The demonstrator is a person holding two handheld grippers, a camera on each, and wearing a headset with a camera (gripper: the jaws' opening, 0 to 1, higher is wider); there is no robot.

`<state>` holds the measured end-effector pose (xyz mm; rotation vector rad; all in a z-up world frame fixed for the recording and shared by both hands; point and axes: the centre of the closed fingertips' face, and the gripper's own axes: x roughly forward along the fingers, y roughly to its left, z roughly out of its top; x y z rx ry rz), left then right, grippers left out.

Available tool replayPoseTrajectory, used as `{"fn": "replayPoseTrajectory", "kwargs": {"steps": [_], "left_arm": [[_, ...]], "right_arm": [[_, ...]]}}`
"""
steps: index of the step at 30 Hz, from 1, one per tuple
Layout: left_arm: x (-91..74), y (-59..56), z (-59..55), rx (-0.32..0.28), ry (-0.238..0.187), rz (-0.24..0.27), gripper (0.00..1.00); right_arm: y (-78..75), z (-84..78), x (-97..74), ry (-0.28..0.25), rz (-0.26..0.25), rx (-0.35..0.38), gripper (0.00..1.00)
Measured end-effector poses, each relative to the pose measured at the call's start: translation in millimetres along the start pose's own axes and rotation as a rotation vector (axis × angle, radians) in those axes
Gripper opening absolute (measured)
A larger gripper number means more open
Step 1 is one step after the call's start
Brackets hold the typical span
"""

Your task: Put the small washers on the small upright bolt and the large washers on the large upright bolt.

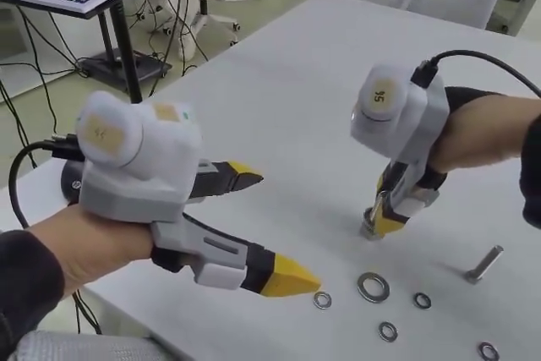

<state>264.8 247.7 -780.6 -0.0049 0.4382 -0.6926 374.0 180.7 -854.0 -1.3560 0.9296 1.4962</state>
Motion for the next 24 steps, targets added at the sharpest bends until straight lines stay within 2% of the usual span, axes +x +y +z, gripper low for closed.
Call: {"fn": "replayPoseTrajectory", "kwargs": {"steps": [11,24], "left_arm": [[0.4,-1.1,-1.3,-0.002,0.003,0.0,0.91],[0.0,-2.5,-1.3,-0.005,0.002,0.003,0.9]], "right_arm": [[7.0,-3.6,6.6,0.008,0.002,-0.004,0.24],[8.8,-2.4,4.5,0.003,0.005,-0.007,0.26]]}}
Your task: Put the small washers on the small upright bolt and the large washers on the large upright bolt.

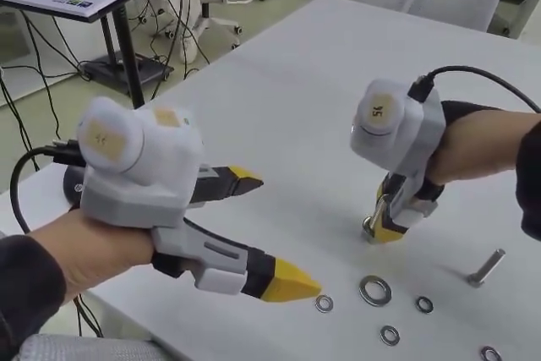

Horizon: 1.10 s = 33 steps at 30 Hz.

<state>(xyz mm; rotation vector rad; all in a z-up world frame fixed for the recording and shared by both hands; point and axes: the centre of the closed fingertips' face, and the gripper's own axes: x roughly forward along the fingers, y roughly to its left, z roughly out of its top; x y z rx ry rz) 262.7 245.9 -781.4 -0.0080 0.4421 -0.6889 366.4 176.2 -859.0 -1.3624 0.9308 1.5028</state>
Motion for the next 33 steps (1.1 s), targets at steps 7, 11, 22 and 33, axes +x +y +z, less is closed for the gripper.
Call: {"fn": "replayPoseTrajectory", "kwargs": {"steps": [7,11,22,33], "left_arm": [[-0.4,-0.4,-0.2,-0.001,0.0,0.001,0.9],[-1.1,0.3,0.4,-0.001,-0.003,0.002,0.9],[-1.1,-0.3,1.3,0.005,-0.006,-0.002,0.9],[-1.0,-1.3,3.0,0.012,-0.011,-0.007,0.9]], "right_arm": [[-0.9,0.2,-4.0,-0.011,0.002,0.009,0.32],[-1.6,-3.3,-7.5,-0.011,-0.001,0.019,0.35],[-2.7,-16.9,-13.8,-0.01,-0.025,0.053,0.38],[9.2,-26.2,-20.0,-0.006,-0.03,0.066,0.38]]}}
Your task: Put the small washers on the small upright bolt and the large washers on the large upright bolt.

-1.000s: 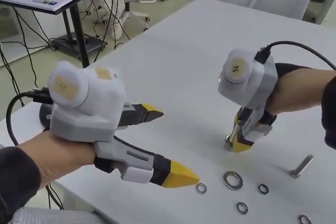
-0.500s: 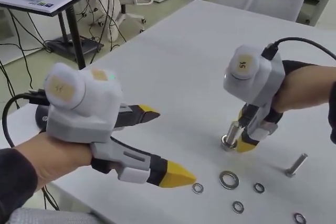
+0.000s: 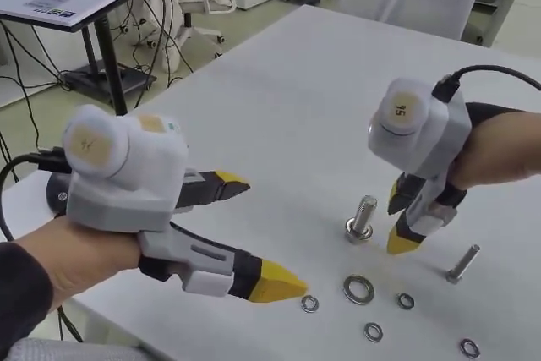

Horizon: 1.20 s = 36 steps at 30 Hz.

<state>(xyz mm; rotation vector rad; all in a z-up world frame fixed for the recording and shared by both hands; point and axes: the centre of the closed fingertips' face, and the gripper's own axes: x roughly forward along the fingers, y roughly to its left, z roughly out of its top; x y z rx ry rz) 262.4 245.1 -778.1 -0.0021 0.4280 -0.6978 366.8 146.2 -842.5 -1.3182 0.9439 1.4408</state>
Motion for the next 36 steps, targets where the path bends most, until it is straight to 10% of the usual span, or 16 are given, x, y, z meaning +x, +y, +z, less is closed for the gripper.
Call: {"fn": "replayPoseTrajectory", "kwargs": {"steps": [36], "left_arm": [[-1.3,-6.3,3.4,0.014,-0.007,0.002,0.9]], "right_arm": [[62.1,25.5,28.0,-0.029,0.065,-0.04,0.33]]}}
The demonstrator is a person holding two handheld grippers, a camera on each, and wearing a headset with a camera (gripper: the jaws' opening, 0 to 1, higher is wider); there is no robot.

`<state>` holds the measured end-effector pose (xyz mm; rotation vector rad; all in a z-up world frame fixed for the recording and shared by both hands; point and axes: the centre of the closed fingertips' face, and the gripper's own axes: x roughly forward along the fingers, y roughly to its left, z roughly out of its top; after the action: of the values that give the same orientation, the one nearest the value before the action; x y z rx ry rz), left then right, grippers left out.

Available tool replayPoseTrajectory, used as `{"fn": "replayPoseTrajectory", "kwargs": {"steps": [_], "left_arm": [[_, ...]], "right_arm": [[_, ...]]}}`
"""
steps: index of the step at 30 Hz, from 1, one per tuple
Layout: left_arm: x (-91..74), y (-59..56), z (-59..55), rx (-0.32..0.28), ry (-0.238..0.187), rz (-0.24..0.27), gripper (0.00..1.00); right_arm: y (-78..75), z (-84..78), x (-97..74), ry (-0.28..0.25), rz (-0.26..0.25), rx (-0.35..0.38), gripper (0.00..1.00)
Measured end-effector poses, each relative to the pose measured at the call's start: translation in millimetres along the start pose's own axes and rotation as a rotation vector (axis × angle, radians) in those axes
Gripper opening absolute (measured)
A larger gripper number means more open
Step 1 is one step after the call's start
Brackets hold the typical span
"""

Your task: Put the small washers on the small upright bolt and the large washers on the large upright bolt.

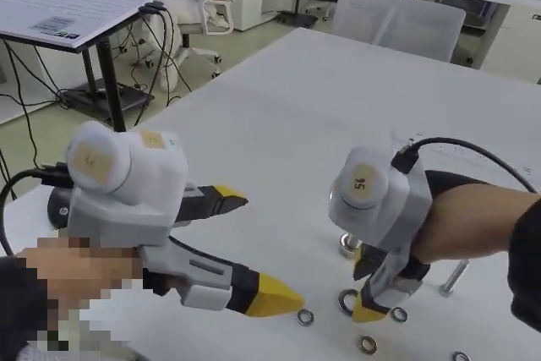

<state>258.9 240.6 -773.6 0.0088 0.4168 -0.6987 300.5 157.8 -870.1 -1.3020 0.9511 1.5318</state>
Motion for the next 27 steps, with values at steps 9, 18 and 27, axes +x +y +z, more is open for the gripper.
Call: {"fn": "replayPoseTrajectory", "kwargs": {"steps": [9,18,27], "left_arm": [[-0.9,-0.2,1.2,0.0,-0.007,0.003,0.9],[-0.8,-0.2,1.2,0.0,-0.007,0.005,0.9],[-1.0,-0.8,1.3,-0.001,-0.01,0.009,0.89]], "right_arm": [[-0.1,-1.2,5.0,0.011,-0.002,0.003,0.32],[1.0,-1.5,7.1,0.02,-0.011,-0.003,0.29],[-0.4,-1.8,7.1,0.013,-0.014,0.019,0.26]]}}
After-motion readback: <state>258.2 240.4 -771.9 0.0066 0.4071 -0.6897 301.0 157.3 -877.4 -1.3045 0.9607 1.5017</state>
